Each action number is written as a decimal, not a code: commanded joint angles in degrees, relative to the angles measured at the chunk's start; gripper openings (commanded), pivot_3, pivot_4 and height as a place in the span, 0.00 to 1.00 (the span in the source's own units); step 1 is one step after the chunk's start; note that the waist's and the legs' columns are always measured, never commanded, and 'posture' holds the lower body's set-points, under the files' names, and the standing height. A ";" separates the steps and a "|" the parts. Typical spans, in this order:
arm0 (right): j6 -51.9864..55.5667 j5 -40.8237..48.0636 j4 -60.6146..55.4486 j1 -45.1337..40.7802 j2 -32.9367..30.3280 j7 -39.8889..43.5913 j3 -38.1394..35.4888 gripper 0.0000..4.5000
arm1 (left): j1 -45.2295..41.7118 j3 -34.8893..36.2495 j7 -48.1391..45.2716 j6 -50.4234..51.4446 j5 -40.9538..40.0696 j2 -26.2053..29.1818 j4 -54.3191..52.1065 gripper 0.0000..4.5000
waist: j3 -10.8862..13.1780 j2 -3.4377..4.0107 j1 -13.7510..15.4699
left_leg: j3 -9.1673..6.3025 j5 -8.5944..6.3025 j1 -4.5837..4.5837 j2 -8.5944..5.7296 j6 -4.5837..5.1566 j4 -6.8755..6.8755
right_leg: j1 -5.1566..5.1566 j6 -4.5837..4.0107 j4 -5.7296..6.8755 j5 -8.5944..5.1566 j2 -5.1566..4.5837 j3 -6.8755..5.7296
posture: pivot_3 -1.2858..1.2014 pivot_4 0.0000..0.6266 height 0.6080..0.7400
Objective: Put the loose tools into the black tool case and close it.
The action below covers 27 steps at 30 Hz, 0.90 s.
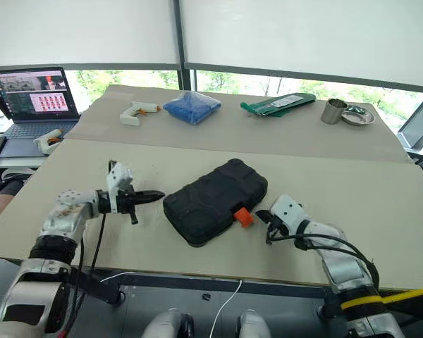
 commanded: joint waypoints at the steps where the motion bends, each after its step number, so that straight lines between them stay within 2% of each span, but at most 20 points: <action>1: -0.43 2.97 -7.25 4.75 -0.56 0.80 -3.44 0.00 | -3.79 -2.92 -2.54 2.39 -2.37 -3.32 -5.37 0.01 | 0.00 0.01 0.22 | 0.00 -0.01 0.00 0.00 0.01 0.00 | 0.01 0.01 -0.01 0.00 0.00 0.01 | 0.52 0.24 0.99; 6: -1.60 4.14 -15.27 12.49 -0.13 0.71 -4.96 0.00 | -7.33 -6.75 -1.06 2.48 -2.29 -11.36 -6.49 0.01 | 0.00 0.00 0.48 | 0.00 -0.04 0.01 -0.06 0.06 0.03 | 0.09 0.06 -0.05 -0.04 0.00 0.03 | 0.52 0.24 0.99; 10: -1.02 5.56 -21.61 15.95 1.15 -0.54 -5.98 0.00 | -7.44 -13.79 0.97 -0.95 3.65 -15.97 -2.16 0.01 | -0.01 0.01 -0.14 | -0.03 -0.02 0.04 -0.07 0.03 0.04 | 0.07 0.06 -0.02 -0.04 0.09 0.06 | 0.52 0.24 0.99; 15: 2.37 7.45 -26.36 15.51 2.75 -1.81 -5.90 0.00 | -5.68 -19.96 5.57 -0.52 11.65 -15.82 3.27 0.01 | -0.13 0.18 -0.16 | -0.19 0.03 0.44 0.03 -0.06 0.02 | 0.43 0.23 -0.06 -0.22 0.16 0.05 | 0.52 0.24 0.99; 18: 3.75 7.18 -26.13 14.03 3.01 -2.23 -5.09 0.00 | -4.60 -19.22 7.18 1.63 10.76 -16.44 2.58 0.01 | -0.45 0.34 -0.19 | -0.18 -0.04 0.88 0.06 -0.09 -0.04 | 0.59 -0.02 -0.14 -0.43 0.03 0.06 | 0.52 0.24 0.99; 19: 4.17 7.11 -25.76 13.57 3.07 -2.24 -4.80 0.00 | -4.20 -18.95 7.36 2.51 10.22 -16.52 1.76 0.01 | -0.54 0.39 -0.23 | -0.18 -0.29 0.92 0.07 -0.51 -0.04 | 0.61 -0.01 -0.14 -0.43 0.00 0.06 | 0.52 0.24 0.99; 27: 3.15 2.82 -19.51 9.29 3.40 -1.83 -0.88 0.00 | -2.76 -17.98 8.41 4.48 9.48 -15.88 -1.31 0.01 | -0.74 0.57 -0.28 | -0.14 -0.27 0.91 0.03 -0.45 -0.08 | 0.59 -0.06 -0.12 -0.45 0.00 0.06 | 0.52 0.24 0.99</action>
